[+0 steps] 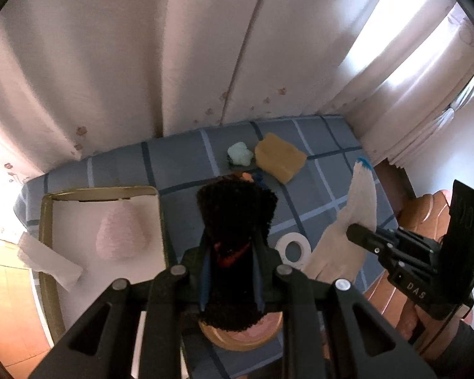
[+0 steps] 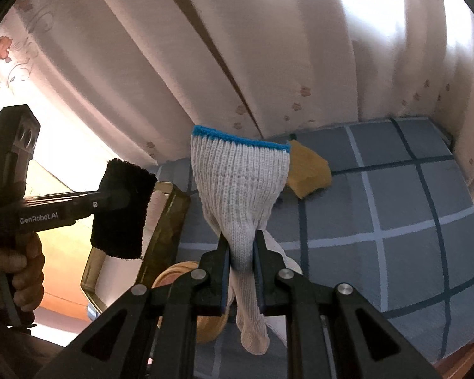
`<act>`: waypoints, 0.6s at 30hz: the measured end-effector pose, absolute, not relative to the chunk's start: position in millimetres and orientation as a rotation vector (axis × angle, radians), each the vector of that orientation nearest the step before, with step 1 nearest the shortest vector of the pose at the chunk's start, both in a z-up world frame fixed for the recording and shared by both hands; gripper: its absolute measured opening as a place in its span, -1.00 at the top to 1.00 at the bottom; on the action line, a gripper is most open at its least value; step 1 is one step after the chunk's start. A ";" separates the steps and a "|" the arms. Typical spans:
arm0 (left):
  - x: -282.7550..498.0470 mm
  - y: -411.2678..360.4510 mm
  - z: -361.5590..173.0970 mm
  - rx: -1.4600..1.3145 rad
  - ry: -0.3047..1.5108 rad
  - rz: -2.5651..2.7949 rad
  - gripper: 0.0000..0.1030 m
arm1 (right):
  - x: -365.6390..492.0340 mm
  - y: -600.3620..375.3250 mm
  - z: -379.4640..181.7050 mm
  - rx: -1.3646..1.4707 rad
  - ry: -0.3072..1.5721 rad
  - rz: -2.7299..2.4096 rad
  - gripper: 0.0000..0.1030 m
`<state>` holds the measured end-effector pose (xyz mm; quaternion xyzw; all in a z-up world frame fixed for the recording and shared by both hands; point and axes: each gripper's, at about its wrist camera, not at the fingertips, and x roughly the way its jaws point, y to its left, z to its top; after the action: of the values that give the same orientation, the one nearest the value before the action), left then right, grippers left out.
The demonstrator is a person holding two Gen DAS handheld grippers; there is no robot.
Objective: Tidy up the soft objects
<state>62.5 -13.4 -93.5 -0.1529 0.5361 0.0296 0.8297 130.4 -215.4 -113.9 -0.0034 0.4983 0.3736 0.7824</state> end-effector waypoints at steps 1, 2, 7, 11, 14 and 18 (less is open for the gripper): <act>60.7 -11.5 -92.4 -0.325 1.134 0.065 0.62 | 129.5 -213.2 -112.9 -0.010 1.074 0.811 0.72; 59.3 -9.9 -91.2 -0.325 1.132 0.067 0.62 | 128.6 -210.7 -111.8 -0.012 1.071 0.815 0.72; 52.2 -2.3 -87.0 -0.328 1.121 0.077 0.62 | 124.0 -198.1 -106.8 -0.023 1.060 0.836 0.72; 45.8 5.3 -83.7 -0.330 1.112 0.089 0.62 | 120.4 -188.0 -104.0 -0.031 1.053 0.855 0.72; 40.1 11.5 -81.7 -0.335 1.105 0.099 0.62 | 118.4 -181.3 -103.0 -0.036 1.048 0.866 0.72; 34.0 18.1 -79.6 -0.338 1.098 0.108 0.62 | 116.6 -173.7 -101.7 -0.042 1.043 0.880 0.72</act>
<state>34.0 18.1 -79.6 -0.1599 0.5192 0.0510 0.8380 116.6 -173.7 -101.7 -0.0196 0.4820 0.4067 0.7758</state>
